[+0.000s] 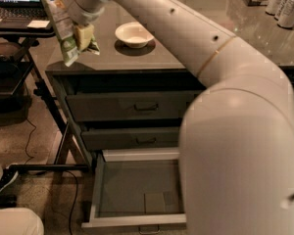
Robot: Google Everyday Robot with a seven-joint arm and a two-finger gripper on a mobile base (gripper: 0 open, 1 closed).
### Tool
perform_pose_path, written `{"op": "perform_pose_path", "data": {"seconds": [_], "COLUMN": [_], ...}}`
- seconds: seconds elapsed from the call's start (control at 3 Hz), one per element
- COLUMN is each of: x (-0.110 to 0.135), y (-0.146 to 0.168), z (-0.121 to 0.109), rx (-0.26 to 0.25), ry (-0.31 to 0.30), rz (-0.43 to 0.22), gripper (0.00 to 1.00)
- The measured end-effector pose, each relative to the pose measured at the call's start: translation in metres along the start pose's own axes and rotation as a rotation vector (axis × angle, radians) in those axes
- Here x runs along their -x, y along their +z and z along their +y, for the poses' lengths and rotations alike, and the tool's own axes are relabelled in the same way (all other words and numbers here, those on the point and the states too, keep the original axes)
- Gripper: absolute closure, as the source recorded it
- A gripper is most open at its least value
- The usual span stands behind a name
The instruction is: Pick green jalapeno chip bag from bottom drawer and place on counter
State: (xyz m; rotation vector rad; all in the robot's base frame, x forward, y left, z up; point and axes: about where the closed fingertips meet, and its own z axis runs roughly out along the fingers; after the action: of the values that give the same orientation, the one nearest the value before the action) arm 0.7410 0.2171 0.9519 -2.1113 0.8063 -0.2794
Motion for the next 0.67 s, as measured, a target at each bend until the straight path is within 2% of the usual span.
{"op": "perform_pose_path", "data": {"seconds": [0.33,0.67], "x": [-0.014,-0.029], "y": [0.009,0.017], "z": [-0.004,-0.001], "rx": [0.053,0.066], "ry": [0.029,0.05], "rz": [0.048,0.074], "gripper": [1.0,1.0]}}
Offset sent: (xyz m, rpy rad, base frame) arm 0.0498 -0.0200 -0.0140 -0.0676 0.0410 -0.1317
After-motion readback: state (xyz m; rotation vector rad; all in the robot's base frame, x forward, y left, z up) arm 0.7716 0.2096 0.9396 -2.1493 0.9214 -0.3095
